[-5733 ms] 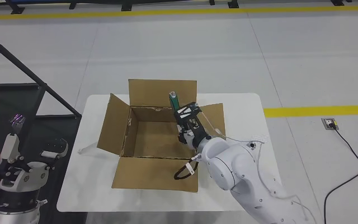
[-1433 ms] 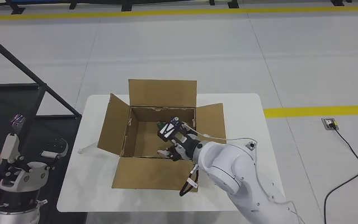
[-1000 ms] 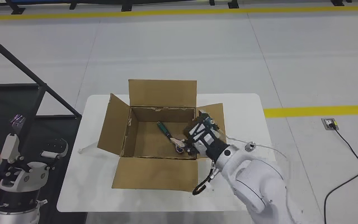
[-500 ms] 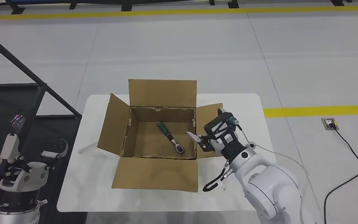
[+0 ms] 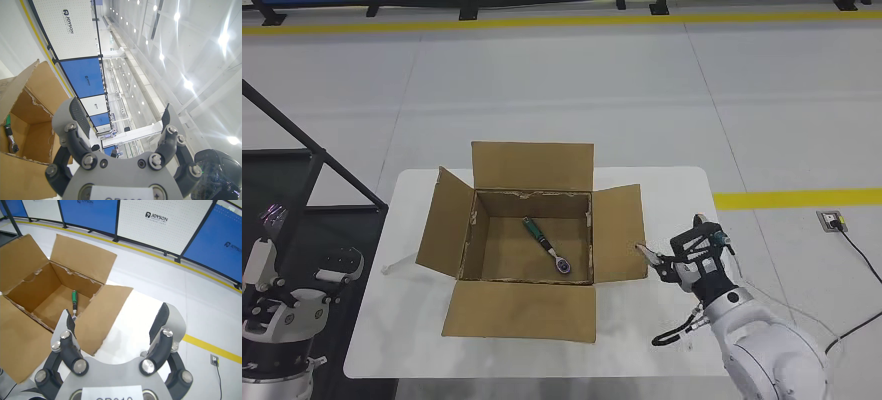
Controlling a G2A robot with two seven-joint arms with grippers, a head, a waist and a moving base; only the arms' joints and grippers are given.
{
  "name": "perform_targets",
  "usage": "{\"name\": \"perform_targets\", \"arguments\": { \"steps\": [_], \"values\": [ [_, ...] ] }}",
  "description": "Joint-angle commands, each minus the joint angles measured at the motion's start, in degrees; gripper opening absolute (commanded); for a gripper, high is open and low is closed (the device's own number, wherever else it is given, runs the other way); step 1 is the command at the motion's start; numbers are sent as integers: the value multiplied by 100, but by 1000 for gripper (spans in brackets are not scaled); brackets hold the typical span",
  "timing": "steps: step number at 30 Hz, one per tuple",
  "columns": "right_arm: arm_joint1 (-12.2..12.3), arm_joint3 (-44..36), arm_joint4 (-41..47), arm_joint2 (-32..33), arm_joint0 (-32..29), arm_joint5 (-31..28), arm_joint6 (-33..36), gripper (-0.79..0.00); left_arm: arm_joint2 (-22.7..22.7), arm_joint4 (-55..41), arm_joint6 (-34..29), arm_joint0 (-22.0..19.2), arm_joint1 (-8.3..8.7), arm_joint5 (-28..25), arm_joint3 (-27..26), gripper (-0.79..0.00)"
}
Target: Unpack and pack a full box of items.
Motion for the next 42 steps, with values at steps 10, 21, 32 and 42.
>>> {"name": "perform_targets", "arguments": {
  "steps": [10,21,32,42],
  "values": [
    [23,76,327,519,-474,314,-55,0,0,0,0,0,0,0,0,0],
    [23,84,332,521,-486,323,-72,0,0,0,0,0,0,0,0,0],
    [92,891,-746,427,-330,110,217,0,-77,-166,117,26,-29,-262,102,0],
    [82,2501,-122,412,419,49,213,0,-124,-230,121,19,-35,-296,172,0]
  ]
}}
